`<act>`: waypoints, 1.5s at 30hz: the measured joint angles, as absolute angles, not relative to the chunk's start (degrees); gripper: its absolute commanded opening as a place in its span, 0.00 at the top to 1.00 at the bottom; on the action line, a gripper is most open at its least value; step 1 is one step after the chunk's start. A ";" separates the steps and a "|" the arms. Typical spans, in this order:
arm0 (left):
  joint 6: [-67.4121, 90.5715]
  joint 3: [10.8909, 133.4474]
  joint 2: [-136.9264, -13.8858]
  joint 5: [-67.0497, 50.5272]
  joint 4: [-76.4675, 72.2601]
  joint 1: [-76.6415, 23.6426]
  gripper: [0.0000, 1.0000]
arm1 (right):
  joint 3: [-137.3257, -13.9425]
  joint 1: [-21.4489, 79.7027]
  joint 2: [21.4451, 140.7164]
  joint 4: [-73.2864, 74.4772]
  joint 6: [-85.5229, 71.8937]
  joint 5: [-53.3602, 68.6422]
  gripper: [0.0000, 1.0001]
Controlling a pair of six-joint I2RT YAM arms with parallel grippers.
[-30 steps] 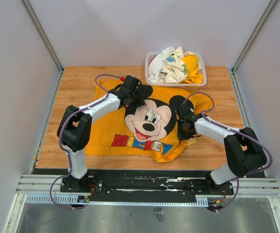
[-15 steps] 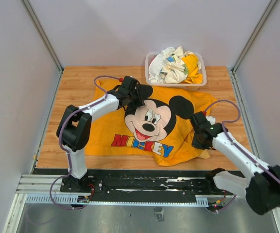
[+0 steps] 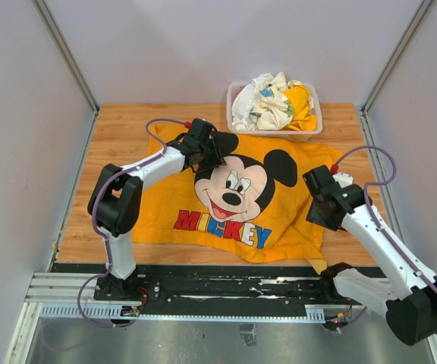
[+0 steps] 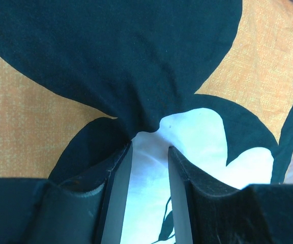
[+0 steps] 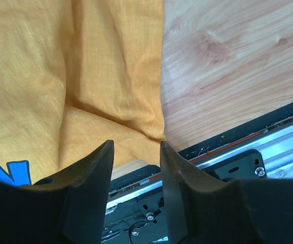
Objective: Put the pillow into the pillowcase
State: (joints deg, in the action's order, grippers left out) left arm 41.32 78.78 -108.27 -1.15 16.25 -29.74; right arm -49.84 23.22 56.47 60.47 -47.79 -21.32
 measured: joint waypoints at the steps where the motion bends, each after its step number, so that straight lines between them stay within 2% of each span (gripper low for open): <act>1: 41.34 78.78 -108.25 -1.15 16.29 -29.74 0.59 | -50.74 23.22 57.78 60.38 -47.55 -21.63 0.55; 7: 40.69 78.78 -106.83 0.34 17.47 -29.65 0.59 | -53.39 22.48 63.83 54.81 -44.53 -22.48 0.57; 14: 39.70 78.65 -106.02 0.67 18.31 -27.92 0.59 | -60.23 18.44 82.11 44.18 -40.86 -20.53 0.55; 22: 42.30 74.50 -106.02 -1.61 15.42 -24.91 0.59 | -67.24 13.37 99.85 37.74 -39.55 -15.07 0.57; 30: 46.17 68.84 -103.98 -4.05 10.90 -21.87 0.60 | -82.63 12.88 114.65 37.43 -34.61 -10.07 0.59; 39: 46.98 66.28 -101.78 -3.64 11.68 -16.69 0.60 | -98.35 17.37 124.81 40.99 -29.08 -7.90 0.55; 45: 46.94 66.54 -101.73 -3.64 12.38 -15.92 0.60 | -95.11 17.17 122.50 40.32 -28.86 -8.47 0.53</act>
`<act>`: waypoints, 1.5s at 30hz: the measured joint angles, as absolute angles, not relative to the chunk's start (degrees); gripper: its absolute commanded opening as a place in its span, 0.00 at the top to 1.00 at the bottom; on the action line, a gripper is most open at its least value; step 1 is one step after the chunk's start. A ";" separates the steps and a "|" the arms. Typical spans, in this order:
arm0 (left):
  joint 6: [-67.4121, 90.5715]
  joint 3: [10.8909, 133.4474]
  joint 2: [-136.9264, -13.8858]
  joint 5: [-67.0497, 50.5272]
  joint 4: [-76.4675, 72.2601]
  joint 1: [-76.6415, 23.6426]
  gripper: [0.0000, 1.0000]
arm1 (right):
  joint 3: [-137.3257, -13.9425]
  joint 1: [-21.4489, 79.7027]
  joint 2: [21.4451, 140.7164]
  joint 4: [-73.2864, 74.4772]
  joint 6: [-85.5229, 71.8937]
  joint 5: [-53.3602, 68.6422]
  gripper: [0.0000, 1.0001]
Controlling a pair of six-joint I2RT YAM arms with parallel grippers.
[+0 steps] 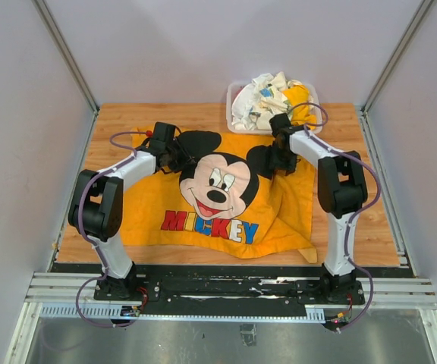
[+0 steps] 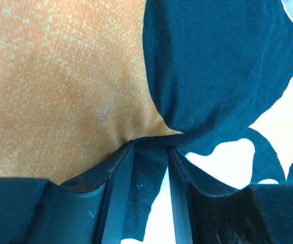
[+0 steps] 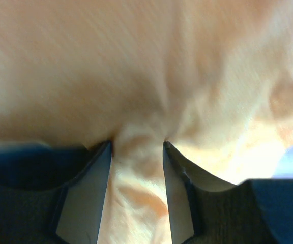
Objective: Put the pillow into the pillowcase
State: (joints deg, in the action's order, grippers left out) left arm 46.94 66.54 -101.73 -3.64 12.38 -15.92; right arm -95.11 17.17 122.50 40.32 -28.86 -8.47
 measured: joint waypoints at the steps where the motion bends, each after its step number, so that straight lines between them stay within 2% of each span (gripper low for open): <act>1: 46.92 66.57 -101.73 -3.66 12.43 -15.92 0.60 | -92.71 16.84 120.84 39.53 -29.08 -8.51 0.52; 6: 46.74 66.74 -101.73 -3.77 12.64 -15.92 0.60 | -79.68 14.70 108.75 38.59 -29.67 -8.14 0.51; 10: 46.44 66.74 -101.73 -3.95 12.67 -15.92 0.60 | -77.49 12.32 104.22 37.01 -29.56 -7.55 0.52; 18: 45.43 67.40 -101.71 -4.16 13.54 -15.90 0.59 | -76.73 11.18 110.08 32.69 -29.45 -6.68 0.52; 25: 44.38 67.55 -100.47 -3.66 15.16 -15.90 0.59 | -75.13 9.30 110.28 31.24 -30.24 -4.67 0.52; 30: 43.90 67.55 -99.94 -3.22 15.92 -15.90 0.59 | -73.28 4.12 109.25 30.57 -31.44 -4.49 0.53; 36: 43.88 67.55 -99.79 -3.20 16.16 -15.90 0.59 | -72.42 -3.16 108.33 31.51 -31.94 -3.16 0.55; 45: 43.83 67.55 -99.68 -3.40 16.32 -15.90 0.58 | -74.63 -3.36 107.96 37.50 -30.68 -5.10 0.53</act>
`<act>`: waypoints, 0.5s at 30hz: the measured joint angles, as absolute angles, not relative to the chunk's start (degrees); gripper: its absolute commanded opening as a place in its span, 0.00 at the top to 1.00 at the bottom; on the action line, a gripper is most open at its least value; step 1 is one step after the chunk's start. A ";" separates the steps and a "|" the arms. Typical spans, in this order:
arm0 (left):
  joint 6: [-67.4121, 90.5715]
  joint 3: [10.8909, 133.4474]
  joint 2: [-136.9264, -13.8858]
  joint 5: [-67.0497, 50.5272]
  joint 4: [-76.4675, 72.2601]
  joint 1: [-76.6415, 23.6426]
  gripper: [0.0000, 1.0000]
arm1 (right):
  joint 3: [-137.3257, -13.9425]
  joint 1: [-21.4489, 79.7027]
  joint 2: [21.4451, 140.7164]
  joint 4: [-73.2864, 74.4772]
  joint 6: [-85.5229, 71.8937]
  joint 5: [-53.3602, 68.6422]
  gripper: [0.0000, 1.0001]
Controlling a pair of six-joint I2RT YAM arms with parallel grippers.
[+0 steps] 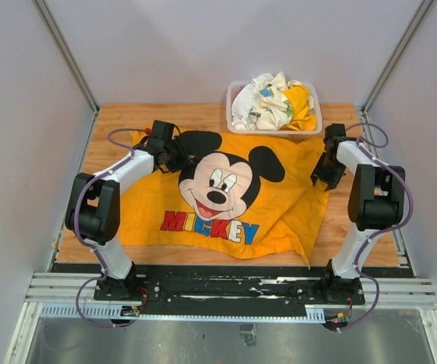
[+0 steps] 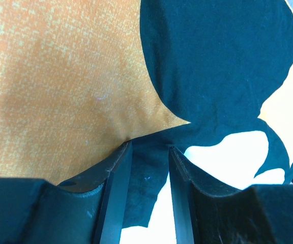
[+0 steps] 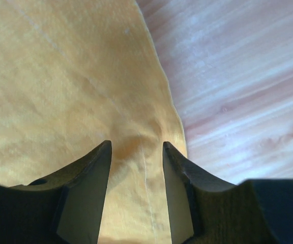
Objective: Put the pillow into the pillowcase
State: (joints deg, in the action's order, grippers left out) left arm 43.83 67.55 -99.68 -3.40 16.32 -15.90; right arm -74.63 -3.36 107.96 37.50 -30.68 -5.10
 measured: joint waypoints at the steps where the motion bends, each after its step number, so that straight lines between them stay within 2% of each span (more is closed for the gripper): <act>1: 43.79 67.57 -99.50 -3.38 16.53 -15.90 0.58 | -74.61 -3.14 107.33 38.33 -30.44 -5.45 0.53; 8: 42.33 67.57 -95.77 -2.87 20.47 -15.90 0.57 | -71.35 2.17 92.90 41.87 -29.47 -6.74 0.52; 15: 41.47 66.89 -91.26 -2.44 23.40 -16.62 0.57 | -59.59 9.56 79.96 43.94 -30.65 -4.47 0.52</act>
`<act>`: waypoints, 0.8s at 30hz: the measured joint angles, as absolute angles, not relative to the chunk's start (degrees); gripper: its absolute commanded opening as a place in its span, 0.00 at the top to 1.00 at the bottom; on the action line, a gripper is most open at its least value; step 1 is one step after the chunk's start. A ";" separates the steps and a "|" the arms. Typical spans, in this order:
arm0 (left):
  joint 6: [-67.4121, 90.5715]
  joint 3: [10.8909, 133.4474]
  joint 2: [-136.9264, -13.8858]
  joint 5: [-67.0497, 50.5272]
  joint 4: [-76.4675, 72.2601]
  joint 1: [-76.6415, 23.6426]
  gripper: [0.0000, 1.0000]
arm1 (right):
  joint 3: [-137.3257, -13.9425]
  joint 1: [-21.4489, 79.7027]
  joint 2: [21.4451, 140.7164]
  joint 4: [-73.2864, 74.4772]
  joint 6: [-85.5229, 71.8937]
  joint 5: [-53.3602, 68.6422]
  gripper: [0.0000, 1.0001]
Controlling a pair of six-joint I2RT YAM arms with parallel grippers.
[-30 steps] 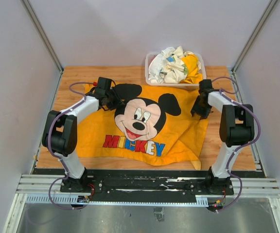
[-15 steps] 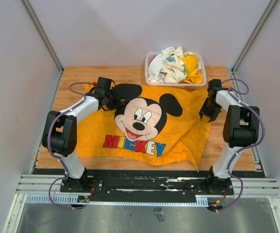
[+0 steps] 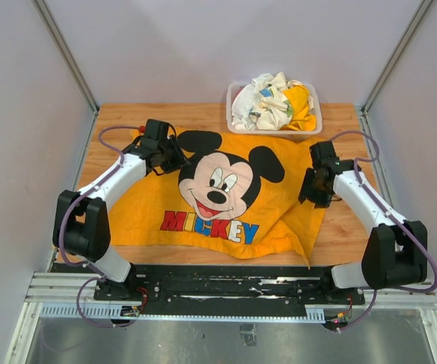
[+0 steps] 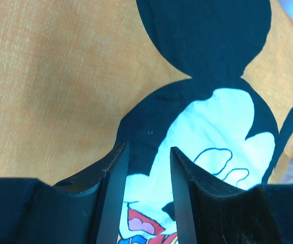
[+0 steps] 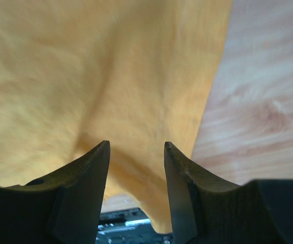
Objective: Put the pillow into the pillowcase
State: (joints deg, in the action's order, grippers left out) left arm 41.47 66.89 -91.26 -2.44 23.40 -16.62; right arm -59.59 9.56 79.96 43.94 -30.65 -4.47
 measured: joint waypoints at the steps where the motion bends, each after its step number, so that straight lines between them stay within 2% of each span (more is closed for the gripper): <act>1: 41.45 66.54 -90.54 -2.44 23.46 -16.67 0.57 | -57.34 9.74 79.07 44.14 -31.18 -4.32 0.52; 8: 41.50 63.92 -87.15 -2.48 23.83 -16.84 0.57 | -45.89 9.74 76.84 44.58 -34.57 -3.16 0.53; 24: 41.58 61.91 -84.60 -2.48 24.23 -16.95 0.56 | -43.44 9.76 78.96 37.89 -36.49 -2.52 0.52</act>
